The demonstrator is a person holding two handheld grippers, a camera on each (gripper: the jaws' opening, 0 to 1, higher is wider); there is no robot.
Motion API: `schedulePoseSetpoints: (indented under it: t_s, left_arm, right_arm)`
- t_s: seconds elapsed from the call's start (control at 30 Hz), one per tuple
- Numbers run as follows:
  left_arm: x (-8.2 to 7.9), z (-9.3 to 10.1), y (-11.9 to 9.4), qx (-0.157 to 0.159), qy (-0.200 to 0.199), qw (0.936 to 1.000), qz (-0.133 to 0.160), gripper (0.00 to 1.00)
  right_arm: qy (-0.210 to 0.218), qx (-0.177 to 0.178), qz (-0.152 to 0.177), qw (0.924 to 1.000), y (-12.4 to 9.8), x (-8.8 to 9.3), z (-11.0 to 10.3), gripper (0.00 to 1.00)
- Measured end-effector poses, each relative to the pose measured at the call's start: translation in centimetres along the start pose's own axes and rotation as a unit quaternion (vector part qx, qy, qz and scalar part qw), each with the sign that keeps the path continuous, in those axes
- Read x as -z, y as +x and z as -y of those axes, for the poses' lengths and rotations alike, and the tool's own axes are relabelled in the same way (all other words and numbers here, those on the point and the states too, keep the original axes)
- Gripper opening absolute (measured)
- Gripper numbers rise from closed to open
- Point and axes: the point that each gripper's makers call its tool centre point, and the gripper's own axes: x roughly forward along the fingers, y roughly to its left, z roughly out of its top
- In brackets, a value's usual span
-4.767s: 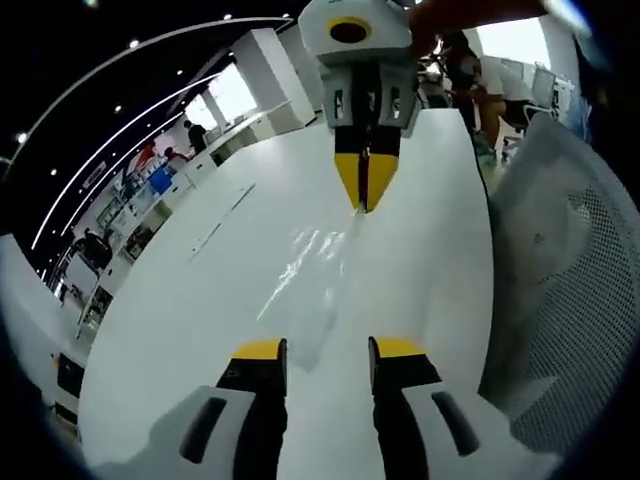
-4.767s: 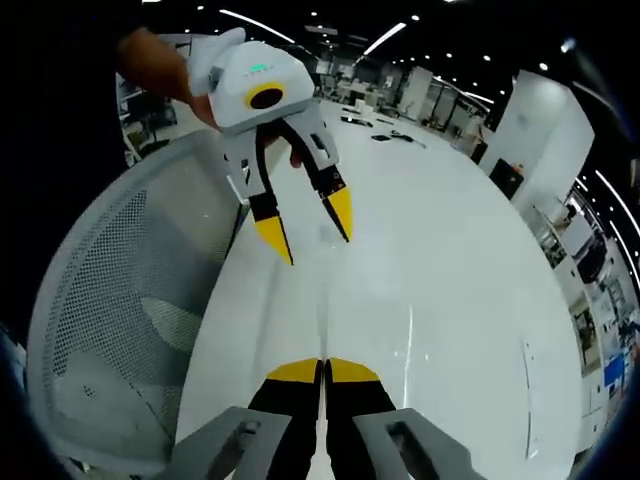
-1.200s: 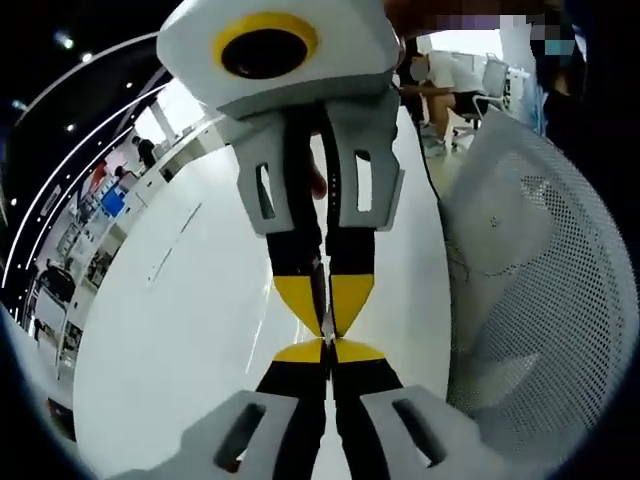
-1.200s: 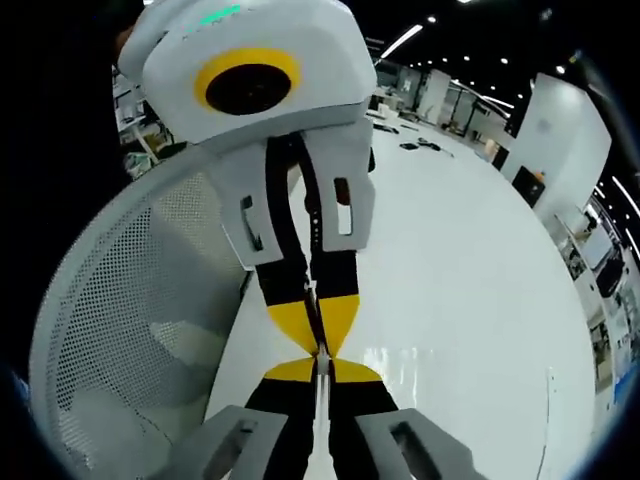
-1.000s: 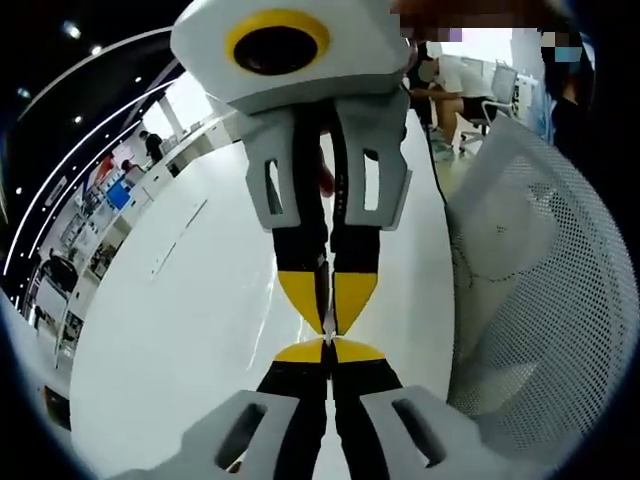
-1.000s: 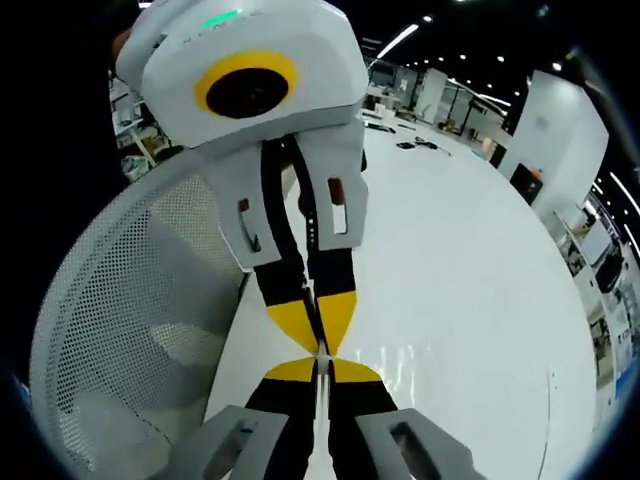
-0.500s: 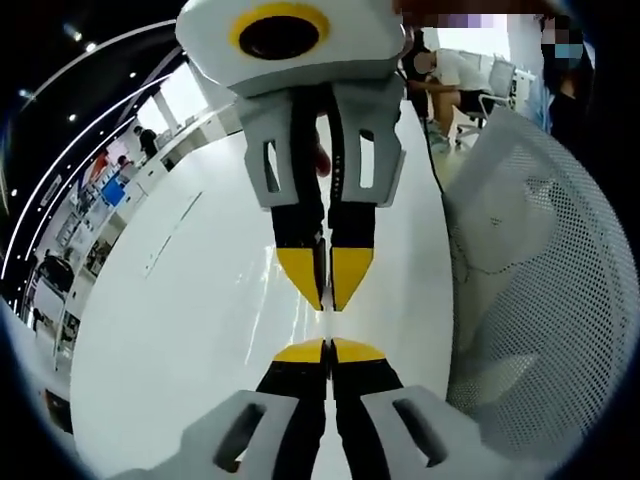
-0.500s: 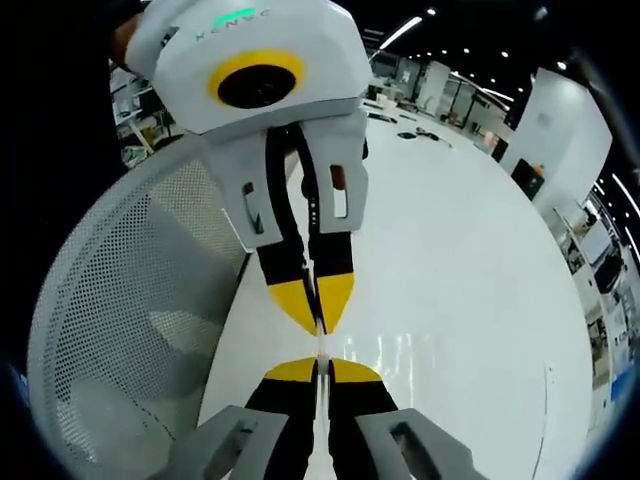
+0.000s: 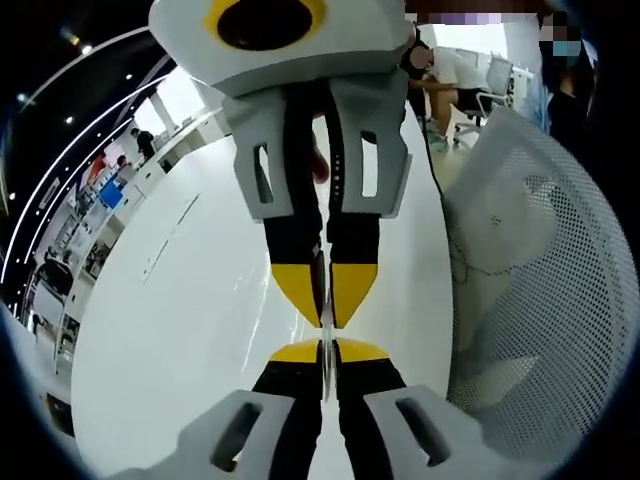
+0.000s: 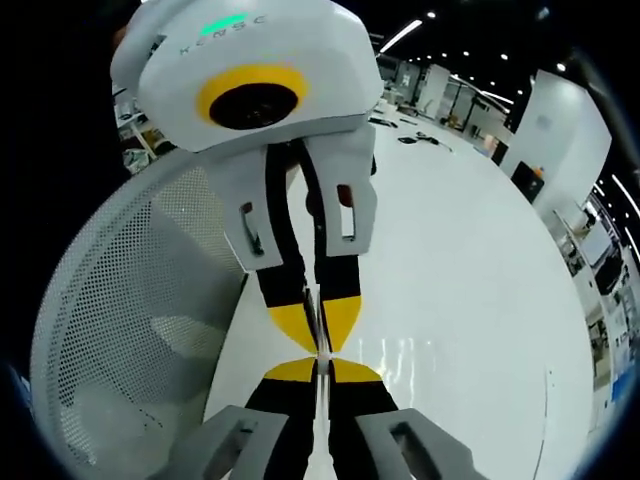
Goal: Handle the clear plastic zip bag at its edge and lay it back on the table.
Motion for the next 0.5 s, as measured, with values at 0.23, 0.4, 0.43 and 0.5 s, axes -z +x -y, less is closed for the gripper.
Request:
schedulePoseSetpoints:
  t_s: [0.23, 0.4, 0.43, 0.5]
  left_arm:
    - [0.04, 0.03, 0.05, 0.001, -0.001, 1.0, 0.002, 0.0]
    - [0.22, 0.15, 0.07, 0.005, -0.004, 1.0, 0.001, 0.0]
    - [0.19, 0.11, 0.06, 0.005, -0.004, 1.0, 0.002, 0.0]
    - [0.12, 0.08, 0.03, 0.005, -0.002, 1.0, 0.002, 0.0]
  right_arm:
    - [-0.002, 0.0, 0.001, 1.0, 0.06, -0.2, -0.15, 0.0]
    - [-0.004, -0.004, 0.001, 1.0, 0.2, -0.17, -0.15, 0.0]
    - [-0.002, -0.004, 0.003, 1.0, 0.21, -0.29, -0.14, 0.0]
    - [-0.003, -0.003, 0.005, 1.0, 0.23, -0.39, -0.03, 0.01]
